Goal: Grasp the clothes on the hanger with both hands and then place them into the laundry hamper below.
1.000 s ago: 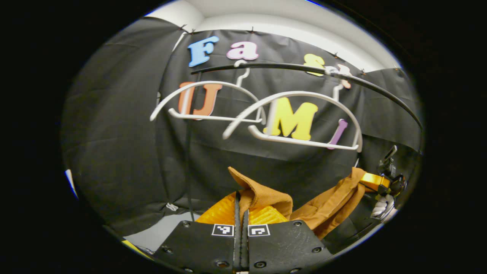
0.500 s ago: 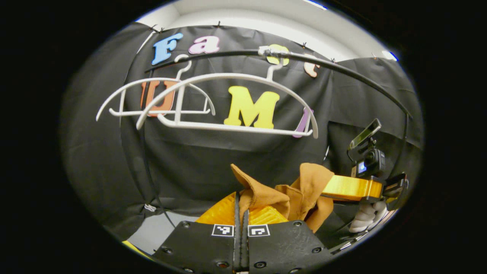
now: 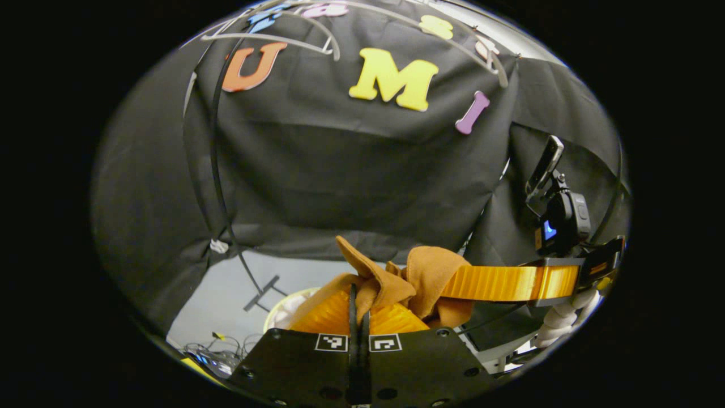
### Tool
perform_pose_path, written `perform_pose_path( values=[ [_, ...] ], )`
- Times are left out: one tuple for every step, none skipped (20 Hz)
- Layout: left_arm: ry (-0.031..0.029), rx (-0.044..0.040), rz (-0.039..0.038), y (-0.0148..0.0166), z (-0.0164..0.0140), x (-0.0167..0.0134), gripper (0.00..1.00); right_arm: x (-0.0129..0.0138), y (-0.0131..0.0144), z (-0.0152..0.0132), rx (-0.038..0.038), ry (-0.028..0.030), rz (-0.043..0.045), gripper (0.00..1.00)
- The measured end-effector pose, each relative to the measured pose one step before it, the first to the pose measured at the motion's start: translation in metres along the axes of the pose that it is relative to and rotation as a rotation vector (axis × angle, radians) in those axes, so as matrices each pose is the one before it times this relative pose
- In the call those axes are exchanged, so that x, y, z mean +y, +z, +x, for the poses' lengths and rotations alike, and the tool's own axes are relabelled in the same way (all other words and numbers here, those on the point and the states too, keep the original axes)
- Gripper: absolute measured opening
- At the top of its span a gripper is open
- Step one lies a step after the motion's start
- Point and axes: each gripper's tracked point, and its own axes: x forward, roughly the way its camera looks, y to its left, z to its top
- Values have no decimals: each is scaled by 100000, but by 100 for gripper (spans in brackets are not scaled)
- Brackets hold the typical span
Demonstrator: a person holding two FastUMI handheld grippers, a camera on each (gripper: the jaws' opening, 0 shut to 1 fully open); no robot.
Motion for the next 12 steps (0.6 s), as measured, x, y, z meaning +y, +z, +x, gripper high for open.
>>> perform_pose_path(
  values=[
    [301,4389,-2311,-2252,771,57,0,-1992,-1936,269,2987,-4778,457,5],
    [347,4065,-2018,-1722,906,-46,0,-1899,-1598,587,3053,-4588,957,2],
    [877,3976,-527,-1660,665,170,0,-1941,-1582,791,2785,-4487,910,4],
    [630,4034,-701,-1541,383,63,0,-1548,-1135,718,2391,-4244,504,2],
    [1372,4429,-994,-1543,638,-62,0,-1262,-915,686,2322,-4122,-65,4],
    [3347,3886,-143,-757,187,244,0,-929,-1082,541,2215,-3147,-306,4],
    [811,2672,-1320,-649,492,-333,0,101,-600,223,2152,-2777,-330,2],
    [883,1525,-834,-288,626,-596,0,363,248,-667,1042,-2344,-1116,3],
    [730,1348,113,-13,302,-444,0,97,620,-548,38,-1231,-764,3],
    [664,755,1204,-209,10,-45,0,-111,467,21,-162,-1100,-1084,3],
    [819,453,2285,-31,1,299,0,-149,313,-144,-1160,-1136,-335,3],
    [1793,360,2992,-168,-60,823,0,-232,-312,131,-1217,-1483,525,3]
  ],
)
